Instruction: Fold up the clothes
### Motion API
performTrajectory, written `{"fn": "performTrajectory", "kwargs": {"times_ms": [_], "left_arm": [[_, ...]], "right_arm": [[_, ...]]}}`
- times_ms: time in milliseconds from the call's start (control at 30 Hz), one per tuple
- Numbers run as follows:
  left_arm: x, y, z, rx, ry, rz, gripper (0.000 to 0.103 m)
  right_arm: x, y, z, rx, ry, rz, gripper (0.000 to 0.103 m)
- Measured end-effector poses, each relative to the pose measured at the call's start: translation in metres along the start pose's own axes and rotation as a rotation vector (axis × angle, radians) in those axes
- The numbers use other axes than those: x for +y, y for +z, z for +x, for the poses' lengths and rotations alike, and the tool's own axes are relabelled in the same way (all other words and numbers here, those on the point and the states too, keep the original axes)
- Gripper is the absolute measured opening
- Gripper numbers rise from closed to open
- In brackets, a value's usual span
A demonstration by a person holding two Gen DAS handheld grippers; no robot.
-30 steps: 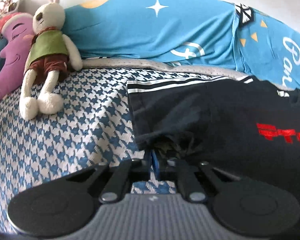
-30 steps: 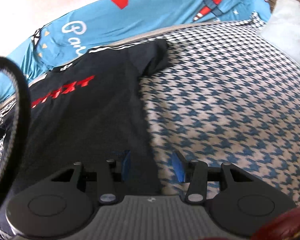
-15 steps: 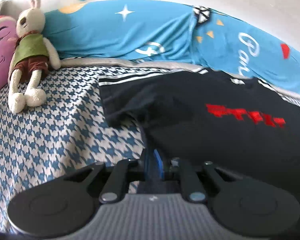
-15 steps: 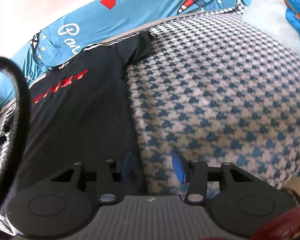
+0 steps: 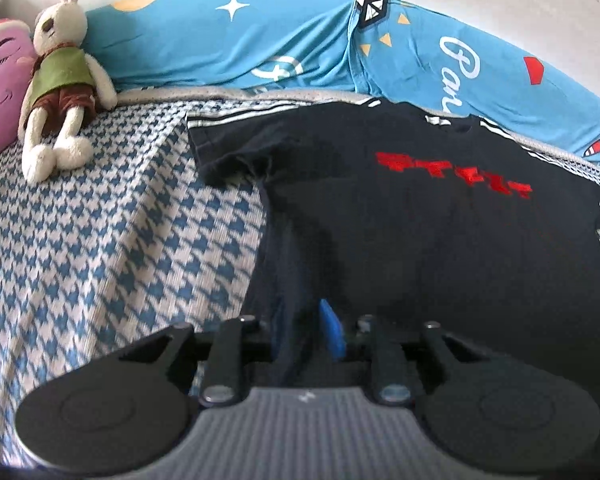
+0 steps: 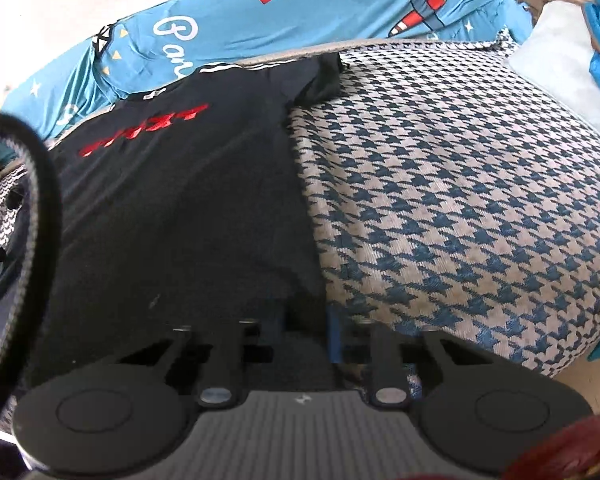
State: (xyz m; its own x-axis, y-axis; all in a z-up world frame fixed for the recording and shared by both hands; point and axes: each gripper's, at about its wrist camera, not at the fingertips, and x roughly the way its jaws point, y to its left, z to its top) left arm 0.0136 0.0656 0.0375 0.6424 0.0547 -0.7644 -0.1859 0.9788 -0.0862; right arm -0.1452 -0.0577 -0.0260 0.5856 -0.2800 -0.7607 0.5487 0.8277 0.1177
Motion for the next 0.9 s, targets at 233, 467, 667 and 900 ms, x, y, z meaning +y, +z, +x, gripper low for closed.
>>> {"fn": "performTrajectory", "kwargs": {"times_ms": [233, 467, 667, 900], "left_arm": [[0.001, -0.013, -0.002, 0.011, 0.017, -0.008, 0.022], [0.003, -0.017, -0.005, 0.011, 0.038, -0.013, 0.027], [0.003, -0.021, -0.005, 0.019, 0.051, 0.006, 0.027], [-0.002, -0.025, -0.01, 0.028, 0.06, 0.034, 0.033]], "right_arm": [[-0.006, -0.001, -0.009, -0.048, -0.012, 0.009, 0.004], [-0.01, -0.006, -0.018, -0.065, -0.094, 0.016, 0.003], [-0.004, -0.006, -0.011, -0.022, -0.136, -0.011, 0.004], [-0.013, 0.002, -0.028, -0.095, -0.044, 0.092, 0.016]]}}
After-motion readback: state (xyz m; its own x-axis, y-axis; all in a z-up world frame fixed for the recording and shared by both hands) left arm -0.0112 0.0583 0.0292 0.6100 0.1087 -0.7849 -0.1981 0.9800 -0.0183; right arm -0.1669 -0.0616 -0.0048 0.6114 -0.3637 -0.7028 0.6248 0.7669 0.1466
